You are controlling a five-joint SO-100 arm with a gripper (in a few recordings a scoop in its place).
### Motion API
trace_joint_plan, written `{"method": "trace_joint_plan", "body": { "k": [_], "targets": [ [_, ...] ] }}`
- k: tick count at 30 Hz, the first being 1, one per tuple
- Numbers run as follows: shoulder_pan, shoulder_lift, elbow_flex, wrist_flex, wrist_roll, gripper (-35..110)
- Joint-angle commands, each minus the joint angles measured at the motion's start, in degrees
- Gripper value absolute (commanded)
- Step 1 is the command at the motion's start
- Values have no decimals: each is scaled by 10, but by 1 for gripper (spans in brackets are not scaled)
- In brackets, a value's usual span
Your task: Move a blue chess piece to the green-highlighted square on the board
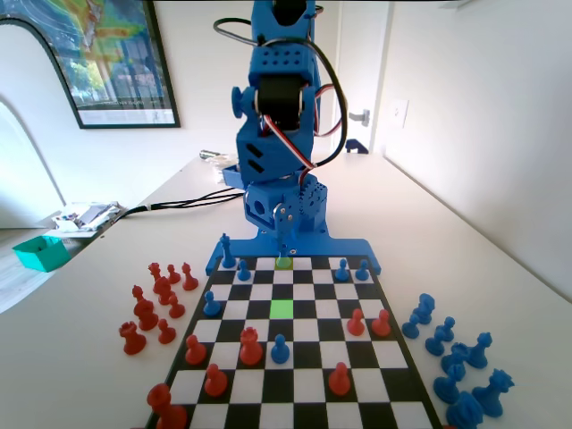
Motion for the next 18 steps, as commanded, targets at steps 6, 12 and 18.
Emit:
{"method": "trace_joint_plan", "body": {
  "k": [6,12,18],
  "targets": [
    [16,39,33,-27,-40,15],
    [18,39,54,-58,-50,15],
    [20,39,86,-105,-63,15]
  ]
}}
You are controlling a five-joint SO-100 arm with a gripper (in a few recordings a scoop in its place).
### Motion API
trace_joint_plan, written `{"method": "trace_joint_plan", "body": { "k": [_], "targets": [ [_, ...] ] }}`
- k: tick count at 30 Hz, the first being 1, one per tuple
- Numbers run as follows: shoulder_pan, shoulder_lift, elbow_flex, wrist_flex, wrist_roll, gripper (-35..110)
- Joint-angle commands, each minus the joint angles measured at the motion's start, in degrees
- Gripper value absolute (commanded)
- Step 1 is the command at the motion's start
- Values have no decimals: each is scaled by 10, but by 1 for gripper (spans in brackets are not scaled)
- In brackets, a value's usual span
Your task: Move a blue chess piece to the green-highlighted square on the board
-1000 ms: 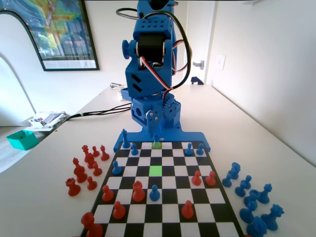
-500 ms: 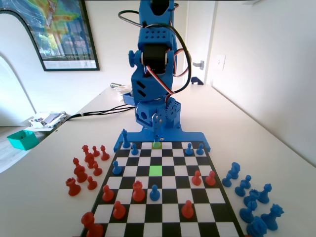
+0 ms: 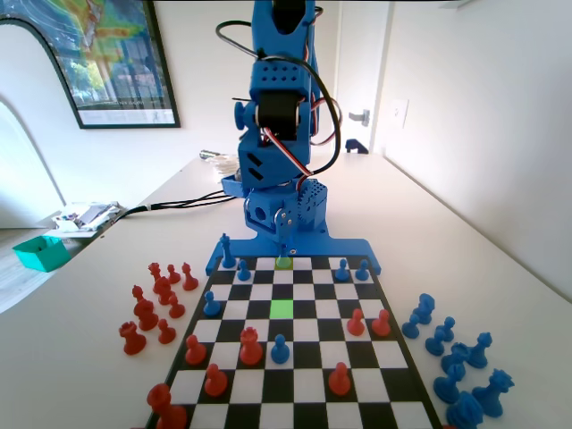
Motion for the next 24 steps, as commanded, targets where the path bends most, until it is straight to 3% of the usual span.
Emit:
{"method": "trace_joint_plan", "body": {
  "k": [1,24],
  "targets": [
    [5,26,16,-17,-11,15],
    [-9,14,69,-105,-11,13]
  ]
}}
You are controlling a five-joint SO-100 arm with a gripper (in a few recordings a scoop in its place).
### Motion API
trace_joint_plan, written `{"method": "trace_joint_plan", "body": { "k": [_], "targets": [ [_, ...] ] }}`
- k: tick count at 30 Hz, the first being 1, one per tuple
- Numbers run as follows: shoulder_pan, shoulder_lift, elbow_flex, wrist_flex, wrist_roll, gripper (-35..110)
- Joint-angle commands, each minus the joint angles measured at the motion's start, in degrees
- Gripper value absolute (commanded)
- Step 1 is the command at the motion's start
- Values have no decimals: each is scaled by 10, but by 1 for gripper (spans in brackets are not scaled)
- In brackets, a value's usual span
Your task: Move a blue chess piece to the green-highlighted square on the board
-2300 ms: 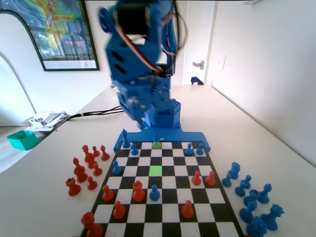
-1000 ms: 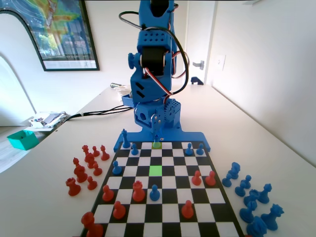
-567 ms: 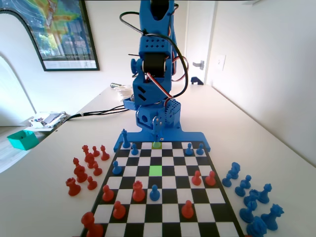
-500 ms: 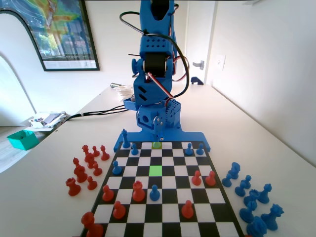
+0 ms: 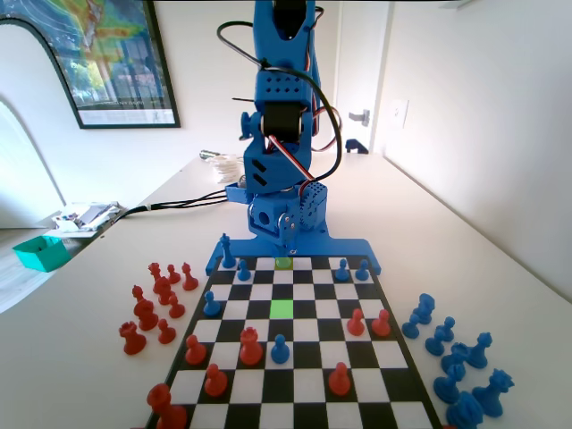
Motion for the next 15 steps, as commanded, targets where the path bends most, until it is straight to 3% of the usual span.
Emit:
{"method": "trace_joint_plan", "body": {
  "k": [1,15],
  "targets": [
    [0,14,15,-24,-11,12],
    [0,9,36,-57,-28,2]
  ]
}}
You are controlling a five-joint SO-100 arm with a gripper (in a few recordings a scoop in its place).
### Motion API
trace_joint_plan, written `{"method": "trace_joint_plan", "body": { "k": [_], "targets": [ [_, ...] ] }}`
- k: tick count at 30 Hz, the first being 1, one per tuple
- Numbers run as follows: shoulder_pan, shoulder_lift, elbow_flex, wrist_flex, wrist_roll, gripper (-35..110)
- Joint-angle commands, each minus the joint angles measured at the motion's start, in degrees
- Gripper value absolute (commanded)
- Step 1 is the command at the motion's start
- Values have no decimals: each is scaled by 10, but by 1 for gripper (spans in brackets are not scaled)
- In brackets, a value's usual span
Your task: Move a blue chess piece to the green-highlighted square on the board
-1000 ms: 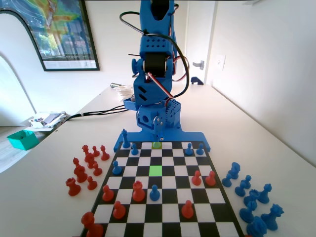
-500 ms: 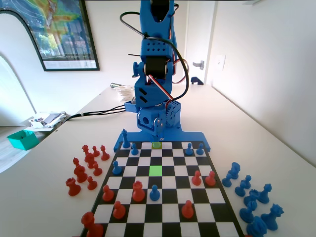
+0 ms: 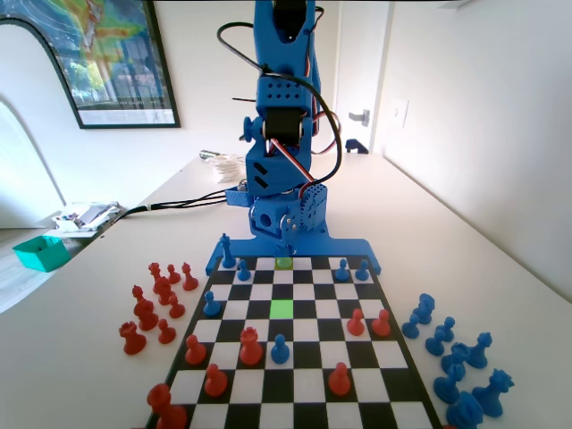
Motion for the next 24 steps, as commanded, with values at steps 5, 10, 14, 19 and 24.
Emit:
{"method": "trace_joint_plan", "body": {
  "k": [5,10,14,19,24],
  "targets": [
    [7,9,-20,23,-4,2],
    [5,9,-125,149,26,2],
    [4,5,-201,223,49,2],
    [4,-18,-263,256,83,2],
    [4,-51,-304,258,127,2]
  ]
}}
